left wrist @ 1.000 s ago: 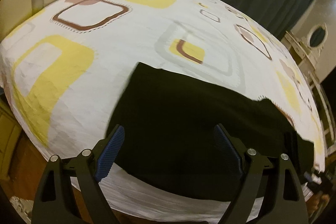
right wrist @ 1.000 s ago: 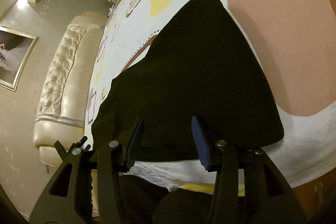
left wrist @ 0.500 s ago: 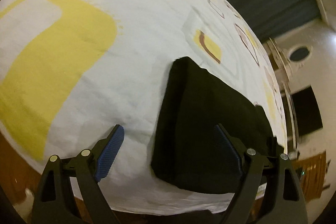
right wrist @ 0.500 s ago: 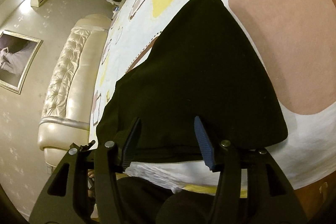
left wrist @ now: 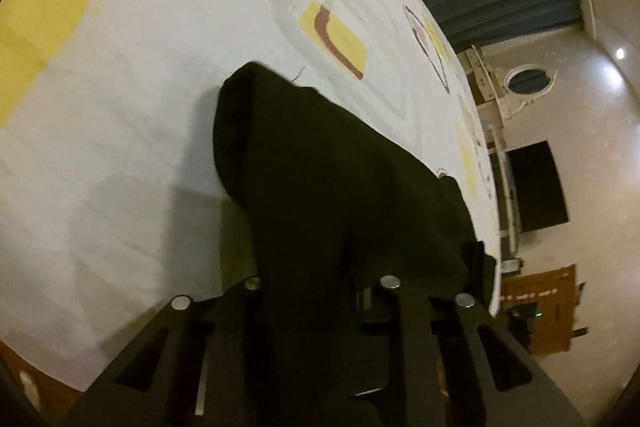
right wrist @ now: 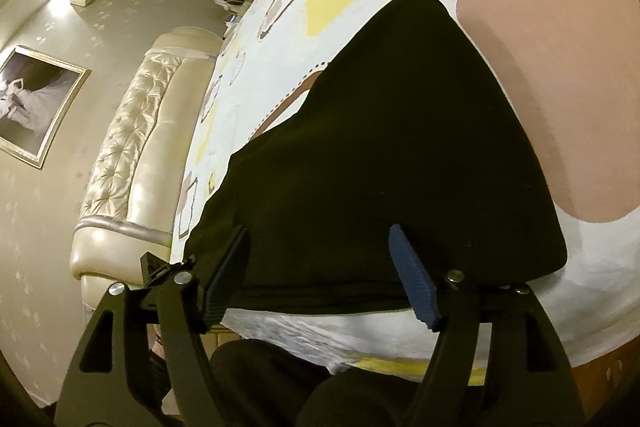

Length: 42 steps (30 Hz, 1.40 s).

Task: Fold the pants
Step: 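Grasp and lift the pants with the left gripper while the right gripper holds its edge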

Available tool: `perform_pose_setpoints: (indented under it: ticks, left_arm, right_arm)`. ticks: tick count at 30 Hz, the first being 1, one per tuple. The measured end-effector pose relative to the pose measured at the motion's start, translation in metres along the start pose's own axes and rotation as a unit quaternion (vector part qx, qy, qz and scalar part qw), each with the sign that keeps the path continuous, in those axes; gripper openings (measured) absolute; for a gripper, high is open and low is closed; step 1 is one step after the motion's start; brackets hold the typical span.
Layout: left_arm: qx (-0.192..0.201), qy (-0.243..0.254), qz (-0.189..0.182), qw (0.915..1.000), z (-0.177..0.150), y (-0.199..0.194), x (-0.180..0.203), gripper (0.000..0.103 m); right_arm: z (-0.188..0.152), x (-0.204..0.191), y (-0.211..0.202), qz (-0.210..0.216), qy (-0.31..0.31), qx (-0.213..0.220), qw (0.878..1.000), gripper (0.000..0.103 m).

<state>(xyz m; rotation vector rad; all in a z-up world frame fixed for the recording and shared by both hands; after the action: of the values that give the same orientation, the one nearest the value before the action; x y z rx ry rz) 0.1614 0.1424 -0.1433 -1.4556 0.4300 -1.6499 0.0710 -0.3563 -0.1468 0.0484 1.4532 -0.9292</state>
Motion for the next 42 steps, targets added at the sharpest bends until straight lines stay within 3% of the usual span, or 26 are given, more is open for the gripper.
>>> perform_pose_setpoints:
  ticks: [9,14,20,26,31,36,42]
  left_arm:
    - [0.051,0.055,0.038,0.9965,0.007,-0.038,0.067,0.015]
    - [0.068,0.099,0.013,0.9927,0.005,-0.058,0.139,0.014]
    - [0.061,0.162,0.008,0.9848,-0.015,-0.054,0.225,0.014]
    - [0.053,0.223,0.016,0.9732,-0.045,-0.016,0.311,0.014]
    - [0.027,0.254,0.026,0.9666,-0.076,0.035,0.355,0.014]
    - [0.0,0.279,0.048,0.959,-0.109,0.091,0.377,0.014]
    - [-0.024,0.304,0.091,0.9479,-0.142,0.152,0.375,0.014]
  right_arm:
    - [-0.002,-0.008,0.002,0.006,-0.031,0.004,0.999,0.088]
    - [-0.003,-0.009,0.001,0.01,-0.032,0.006,0.999,0.088]
    - [-0.002,-0.009,0.002,0.01,-0.034,0.006,0.999,0.089]
    - [-0.004,-0.007,0.0,0.017,-0.032,0.009,0.999,0.089]
    - [-0.002,-0.005,-0.002,0.029,-0.026,0.011,0.999,0.089]
    - [-0.002,-0.003,-0.005,0.04,-0.026,0.013,0.999,0.089]
    - [0.0,-0.001,-0.009,0.064,-0.02,0.02,0.998,0.089]
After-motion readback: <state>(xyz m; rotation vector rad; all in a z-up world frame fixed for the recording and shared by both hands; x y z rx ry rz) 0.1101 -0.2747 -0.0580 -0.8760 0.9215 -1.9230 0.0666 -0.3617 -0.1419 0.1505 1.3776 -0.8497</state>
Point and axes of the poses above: each gripper's, at about its wrist camera, not at the fingertips, and y roughly the way its jaws point, x to its right, z to its top, the point moved 9 cm from there along y, roughly the way its jaws point, and after that the axes turned 5 degrees about z, right-handed, at the moved point
